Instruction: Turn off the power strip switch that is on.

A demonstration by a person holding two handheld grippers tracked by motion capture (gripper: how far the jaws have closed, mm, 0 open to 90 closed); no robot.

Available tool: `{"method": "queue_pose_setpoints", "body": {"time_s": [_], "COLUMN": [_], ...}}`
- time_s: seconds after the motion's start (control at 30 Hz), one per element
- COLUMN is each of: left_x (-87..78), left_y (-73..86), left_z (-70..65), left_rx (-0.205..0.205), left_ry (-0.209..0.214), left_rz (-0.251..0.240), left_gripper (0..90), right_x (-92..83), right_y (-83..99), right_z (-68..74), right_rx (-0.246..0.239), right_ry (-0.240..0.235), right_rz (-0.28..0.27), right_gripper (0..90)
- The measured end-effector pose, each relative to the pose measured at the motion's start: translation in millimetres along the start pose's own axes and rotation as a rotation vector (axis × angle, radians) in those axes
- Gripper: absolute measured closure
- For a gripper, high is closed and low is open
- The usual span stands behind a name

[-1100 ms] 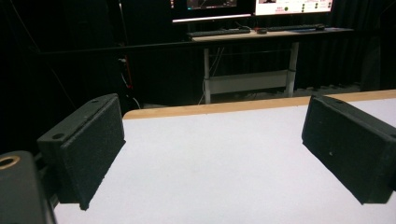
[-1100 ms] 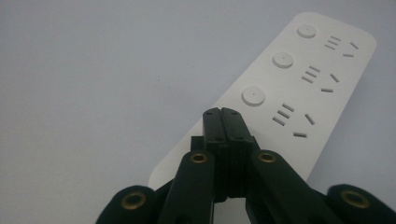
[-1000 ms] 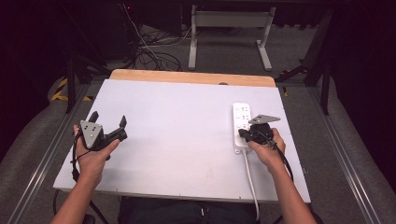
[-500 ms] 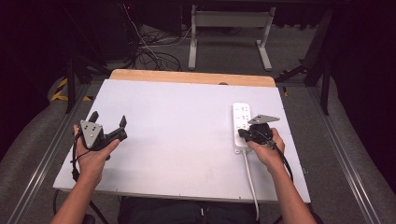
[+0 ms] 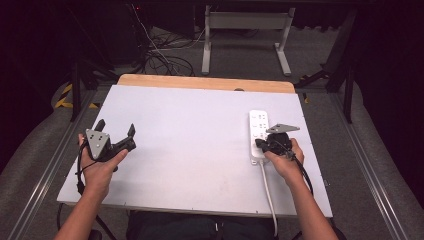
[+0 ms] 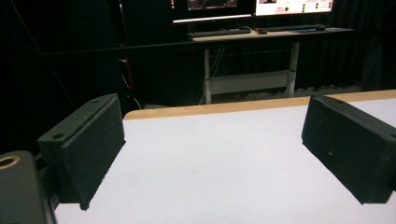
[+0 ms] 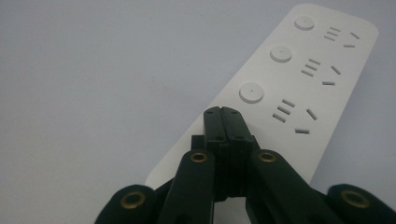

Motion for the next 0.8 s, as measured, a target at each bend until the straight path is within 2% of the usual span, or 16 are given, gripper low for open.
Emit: {"method": "queue_pose_setpoints", "body": {"time_s": [0.47, 0.8], "left_x": [0.4, 0.6], "left_y": [0.6, 1.0], "left_z": [0.3, 0.0], "left_rx": [0.004, 0.003], "left_ry": [-0.001, 0.0], "left_rz": [0.003, 0.004], "left_gripper": [6.4, 6.4], "right_x": [-0.3, -0.3], "right_y": [-0.2, -0.1], "right_z": [0.7, 0.4], "right_rx": [0.012, 0.017], "right_ry": [0.008, 0.007], "right_rz": [0.026, 0.023], "right_gripper": [90.0, 90.0]}}
Point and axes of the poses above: each handheld gripper's, and its own axes: x roughly forward along the jaws, y roughly out of its underside, z roughly to its left, the point moved 10 cm from there along x, roughly forward along the jaws, and after that the axes turned 10 degrees about -x, right-handed, at the moved point
